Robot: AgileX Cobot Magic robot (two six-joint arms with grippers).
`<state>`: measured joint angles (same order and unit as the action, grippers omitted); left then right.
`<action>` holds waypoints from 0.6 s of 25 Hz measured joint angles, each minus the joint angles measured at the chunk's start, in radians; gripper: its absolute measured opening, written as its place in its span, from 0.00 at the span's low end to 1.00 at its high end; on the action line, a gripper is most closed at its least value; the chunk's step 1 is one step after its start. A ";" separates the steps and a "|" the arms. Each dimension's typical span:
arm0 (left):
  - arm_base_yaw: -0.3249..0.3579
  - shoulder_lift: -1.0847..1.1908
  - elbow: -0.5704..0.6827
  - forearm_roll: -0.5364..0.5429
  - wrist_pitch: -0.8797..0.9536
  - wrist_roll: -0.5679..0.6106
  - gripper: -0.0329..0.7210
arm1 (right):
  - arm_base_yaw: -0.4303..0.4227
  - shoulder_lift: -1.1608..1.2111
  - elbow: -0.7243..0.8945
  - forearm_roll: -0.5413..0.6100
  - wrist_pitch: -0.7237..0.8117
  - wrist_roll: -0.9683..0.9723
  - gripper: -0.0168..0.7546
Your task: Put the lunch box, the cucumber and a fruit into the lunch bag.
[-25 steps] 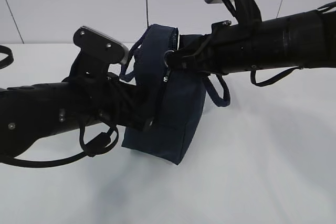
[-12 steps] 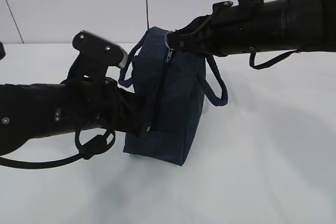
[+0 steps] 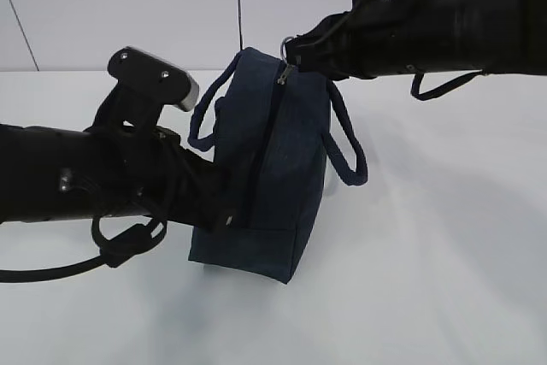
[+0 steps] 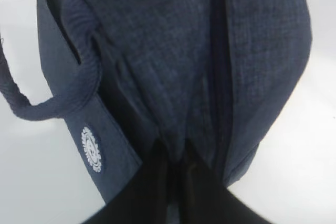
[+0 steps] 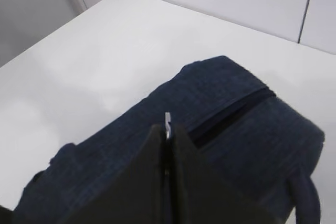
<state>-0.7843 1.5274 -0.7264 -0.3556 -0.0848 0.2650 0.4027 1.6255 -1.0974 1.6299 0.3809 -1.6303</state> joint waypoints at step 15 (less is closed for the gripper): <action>0.000 -0.106 0.023 -0.020 0.147 0.000 0.04 | -0.016 0.122 -0.131 0.006 -0.076 -0.037 0.03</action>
<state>-0.7843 1.4215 -0.7036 -0.3758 0.0623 0.2650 0.3869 1.7476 -1.2284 1.6361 0.3053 -1.6678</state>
